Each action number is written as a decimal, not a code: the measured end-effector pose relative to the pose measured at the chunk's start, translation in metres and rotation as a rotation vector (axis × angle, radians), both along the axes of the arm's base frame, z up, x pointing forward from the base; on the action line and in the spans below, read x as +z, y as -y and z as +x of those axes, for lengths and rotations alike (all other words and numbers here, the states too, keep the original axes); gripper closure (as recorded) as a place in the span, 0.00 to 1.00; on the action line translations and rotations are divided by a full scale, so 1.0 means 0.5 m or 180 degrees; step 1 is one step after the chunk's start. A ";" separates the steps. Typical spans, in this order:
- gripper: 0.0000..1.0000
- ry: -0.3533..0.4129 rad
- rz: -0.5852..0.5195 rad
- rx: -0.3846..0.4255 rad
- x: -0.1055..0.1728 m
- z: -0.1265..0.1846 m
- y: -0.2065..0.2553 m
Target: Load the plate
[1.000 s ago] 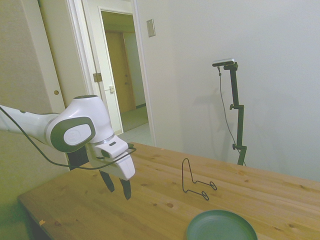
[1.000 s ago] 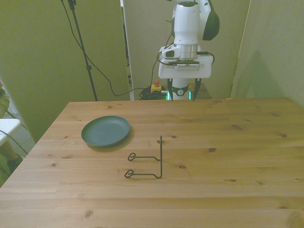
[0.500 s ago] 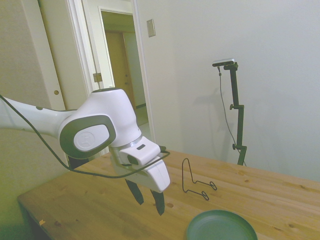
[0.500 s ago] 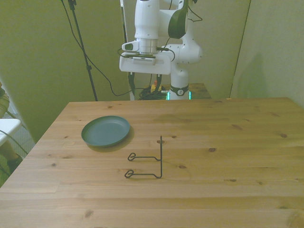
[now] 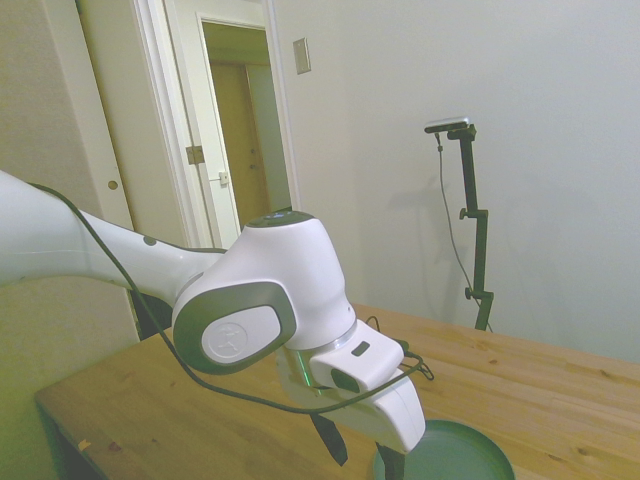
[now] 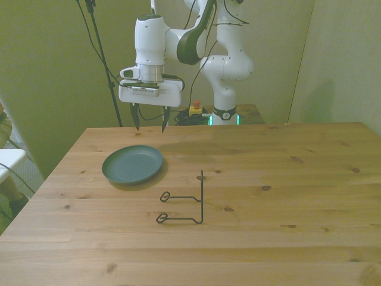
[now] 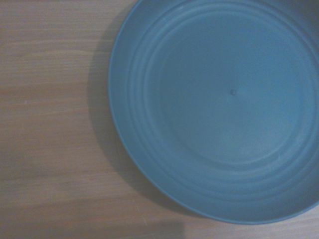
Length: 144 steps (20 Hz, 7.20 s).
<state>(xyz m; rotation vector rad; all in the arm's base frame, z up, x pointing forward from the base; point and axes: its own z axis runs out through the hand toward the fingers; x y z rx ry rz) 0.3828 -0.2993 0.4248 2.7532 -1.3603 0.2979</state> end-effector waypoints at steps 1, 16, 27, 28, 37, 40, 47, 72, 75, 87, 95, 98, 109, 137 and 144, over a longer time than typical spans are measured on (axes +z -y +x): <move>0.00 0.0008 -0.0008 -0.0002 0.002 0.003 0.002; 0.00 0.0063 -0.0049 0.0062 -0.056 0.142 0.013; 0.00 0.0065 -0.0032 0.0149 -0.105 0.163 -0.022; 0.00 0.0058 -0.0030 0.0156 -0.109 0.164 -0.024; 0.00 0.0075 -0.0296 0.0270 -0.126 0.179 -0.042; 0.00 -0.0009 -0.0478 0.0322 -0.146 0.190 -0.056; 1.00 -0.0054 -0.0628 0.0380 -0.146 0.199 -0.072; 1.00 -0.0078 -0.0630 0.0317 -0.153 0.194 -0.051; 1.00 -0.0066 -0.0626 0.0283 -0.150 0.192 -0.044; 1.00 0.0653 -0.0308 0.0036 0.121 0.267 -0.007; 1.00 0.1107 0.0525 0.0079 0.231 0.308 -0.020; 1.00 0.1227 0.0844 0.0090 0.237 0.308 -0.010; 1.00 0.1495 0.1598 0.0080 0.265 0.341 0.016; 1.00 0.1726 0.3057 0.0145 0.187 0.415 0.002; 1.00 0.1767 0.3332 0.0122 0.172 0.416 -0.004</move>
